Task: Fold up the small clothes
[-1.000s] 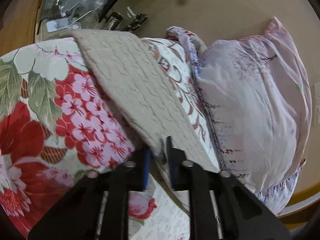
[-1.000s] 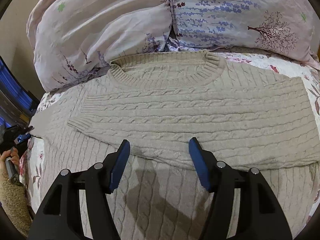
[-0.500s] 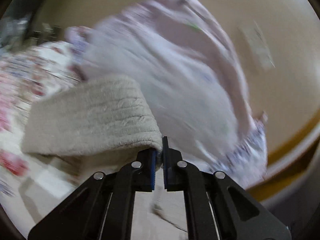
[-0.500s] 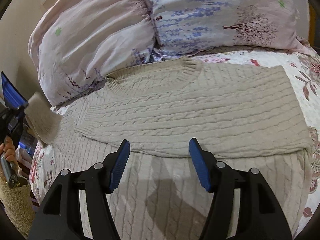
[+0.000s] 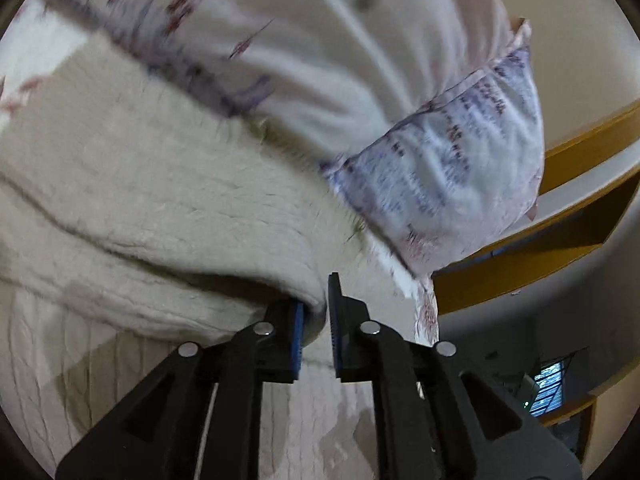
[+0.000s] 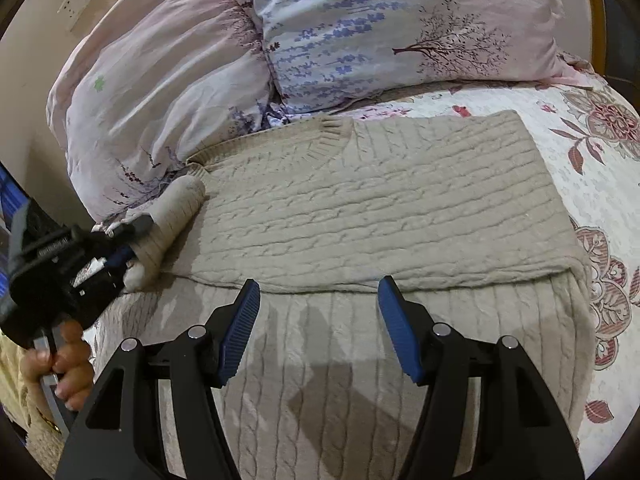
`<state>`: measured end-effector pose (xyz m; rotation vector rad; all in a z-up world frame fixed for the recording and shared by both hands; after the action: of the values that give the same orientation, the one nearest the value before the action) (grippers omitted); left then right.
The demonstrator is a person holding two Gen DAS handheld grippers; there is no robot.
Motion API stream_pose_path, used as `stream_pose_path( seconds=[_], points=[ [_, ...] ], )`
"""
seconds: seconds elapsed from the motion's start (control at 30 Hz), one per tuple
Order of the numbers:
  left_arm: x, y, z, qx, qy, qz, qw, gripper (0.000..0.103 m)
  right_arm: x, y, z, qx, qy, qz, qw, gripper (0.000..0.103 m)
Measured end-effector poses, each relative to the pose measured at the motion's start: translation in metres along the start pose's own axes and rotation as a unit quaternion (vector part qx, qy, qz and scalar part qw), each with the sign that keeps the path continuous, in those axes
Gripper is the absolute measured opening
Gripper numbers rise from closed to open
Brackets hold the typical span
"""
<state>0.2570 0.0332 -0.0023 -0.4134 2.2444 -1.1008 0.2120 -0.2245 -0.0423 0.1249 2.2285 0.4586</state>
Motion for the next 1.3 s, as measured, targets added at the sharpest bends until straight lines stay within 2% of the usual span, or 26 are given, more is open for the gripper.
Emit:
stream_pose_path(
  seconds=[0.07,0.13,0.17,0.3,0.5,0.53,0.57,0.63,0.77,0.83,0.9,0.93,1.0,1.07,1.1,1.17,1.27,1.3],
  points=[
    [-0.002,0.007,-0.006,-0.002,-0.001,-0.017,0.9999,0.029,0.0,-0.001,0.001,-0.002,0.001,0.004,1.0,0.063],
    [-0.005,0.019,-0.019,-0.008,-0.015,-0.038,0.9991,0.037,0.0,0.0,0.001,-0.006,0.002,0.006,1.0,0.063],
    [-0.009,0.021,-0.021,-0.009,-0.022,-0.048,0.9985,0.038,0.0,0.002,0.001,-0.009,0.001,0.005,1.0,0.063],
    [-0.026,0.048,-0.039,-0.023,-0.047,-0.101,0.9934,0.038,0.0,0.009,0.002,-0.017,-0.001,-0.006,1.0,0.063],
    [-0.037,0.076,-0.045,-0.029,-0.063,-0.18,0.9813,0.034,0.003,0.006,0.002,-0.018,-0.001,-0.003,1.0,0.063],
    [-0.038,0.076,-0.046,-0.033,-0.071,-0.187,0.9792,0.029,0.004,0.003,0.001,-0.016,-0.002,0.0,1.0,0.063],
    [-0.039,0.075,-0.047,-0.035,-0.077,-0.189,0.9783,0.019,0.005,0.001,-0.001,-0.015,-0.004,0.002,1.0,0.063],
    [-0.044,0.064,-0.046,-0.036,-0.09,-0.169,0.9809,0.011,0.006,-0.005,-0.006,-0.012,-0.011,0.007,1.0,0.063],
    [-0.046,0.014,-0.034,-0.015,-0.095,-0.081,0.992,0.008,0.007,-0.018,-0.015,-0.006,-0.027,0.021,0.999,0.063],
    [-0.038,-0.02,-0.018,0.001,-0.082,-0.025,0.9963,0.008,0.01,-0.026,-0.019,-0.003,-0.033,0.031,0.999,0.063],
    [-0.026,-0.051,0.006,0.022,-0.045,0.036,0.9981,0.008,0.012,-0.035,-0.022,0.003,-0.037,0.044,0.998,0.063],
    [-0.017,-0.066,0.02,0.034,-0.013,0.068,0.997,0.01,0.014,-0.039,-0.022,0.007,-0.038,0.049,0.998,0.063],
    [0.008,-0.091,0.046,0.054,0.065,0.131,0.9878,0.022,0.016,-0.047,-0.022,0.015,-0.039,0.059,0.997,0.063],
    [0.026,-0.103,0.055,0.064,0.102,0.171,0.978,0.045,0.019,-0.056,-0.022,0.022,-0.038,0.073,0.996,0.063],
    [0.032,-0.106,0.052,0.066,0.106,0.191,0.9736,0.049,0.02,-0.059,-0.023,0.023,-0.038,0.079,0.996,0.063],
    [0.029,-0.1,0.04,0.059,0.096,0.197,0.9739,0.062,0.019,-0.063,-0.025,0.021,-0.042,0.087,0.995,0.063],
    [0.014,-0.08,0.019,0.038,0.075,0.186,0.9789,0.064,0.012,-0.067,-0.031,0.011,-0.051,0.092,0.994,0.063],
    [0.005,-0.066,0.006,0.016,0.06,0.182,0.9813,0.064,0.009,-0.067,-0.031,0.006,-0.052,0.094,0.994,0.063]
  ],
)
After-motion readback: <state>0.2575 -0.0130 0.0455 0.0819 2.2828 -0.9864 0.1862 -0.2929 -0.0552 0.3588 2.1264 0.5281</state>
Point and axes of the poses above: each gripper's, at about its wrist camera, not at the fingertips, and z roughly the way its jaws point, y to its left, x to its underside, the point moved 2 cm from there along z, roughly the way its jaws point, and after that the axes turned 3 degrees about -y, right-handed, at the moved point
